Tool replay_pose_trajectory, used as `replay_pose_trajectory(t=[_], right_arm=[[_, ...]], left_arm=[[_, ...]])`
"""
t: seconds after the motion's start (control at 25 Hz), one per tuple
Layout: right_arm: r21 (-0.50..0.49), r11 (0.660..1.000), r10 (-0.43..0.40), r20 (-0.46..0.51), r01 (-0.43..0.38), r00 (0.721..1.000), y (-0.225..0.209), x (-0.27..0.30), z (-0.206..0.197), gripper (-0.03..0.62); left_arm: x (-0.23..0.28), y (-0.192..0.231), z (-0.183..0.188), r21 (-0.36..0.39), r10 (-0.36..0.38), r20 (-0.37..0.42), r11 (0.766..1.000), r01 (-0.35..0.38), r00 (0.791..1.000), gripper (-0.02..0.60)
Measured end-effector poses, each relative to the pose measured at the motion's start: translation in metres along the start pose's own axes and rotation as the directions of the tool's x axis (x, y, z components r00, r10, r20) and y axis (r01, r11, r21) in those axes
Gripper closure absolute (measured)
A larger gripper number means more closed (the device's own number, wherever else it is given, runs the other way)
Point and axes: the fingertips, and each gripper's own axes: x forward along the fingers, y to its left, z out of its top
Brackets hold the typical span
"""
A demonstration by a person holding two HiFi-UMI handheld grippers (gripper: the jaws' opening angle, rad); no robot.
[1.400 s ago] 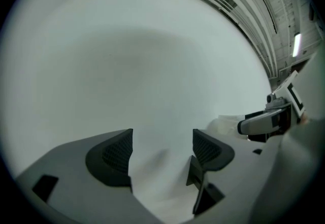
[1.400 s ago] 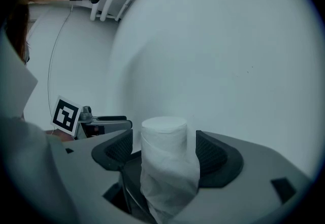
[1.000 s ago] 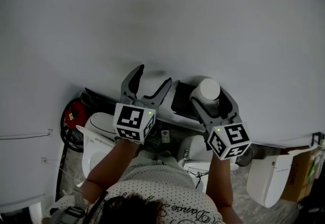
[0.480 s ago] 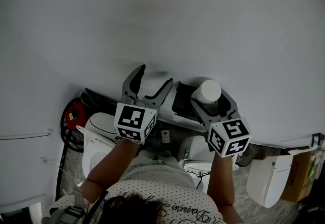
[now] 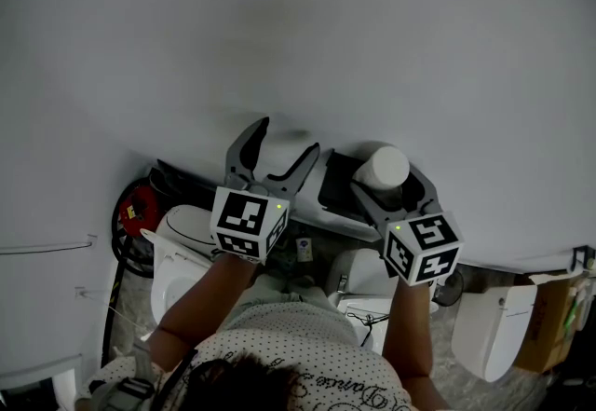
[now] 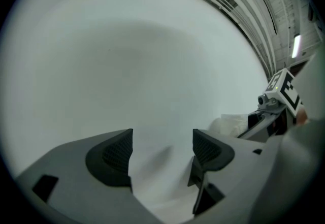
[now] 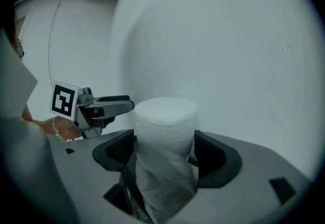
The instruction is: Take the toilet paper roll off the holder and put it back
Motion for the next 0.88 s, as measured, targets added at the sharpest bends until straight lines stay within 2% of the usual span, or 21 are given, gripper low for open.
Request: replay_pose_trajectory(t=[0.24, 0.52, 0.88], right_arm=[[-0.021, 1.000, -0.005, -0.031, 0.004, 0.999, -0.0020, 0.0017, -0.0022, 0.219], [-0.021, 1.000, -0.006, -0.001, 0.006, 1.000, -0.0004, 0.0022, 0.0011, 0.283], [-0.013, 1.000, -0.011, 0.011, 0.011, 1.000, -0.0007, 0.0012, 0.0020, 0.287]], left_arm=[[0.0015, -0.0011, 0.0014, 0.001, -0.005, 0.001, 1.000, 0.005, 1.000, 0.229], [0.0028, 0.0003, -0.0005, 0.001, -0.005, -0.004, 1.000, 0.005, 1.000, 0.229], [0.0020, 0.0011, -0.0004, 0.003, -0.003, -0.004, 1.000, 0.003, 1.000, 0.229]])
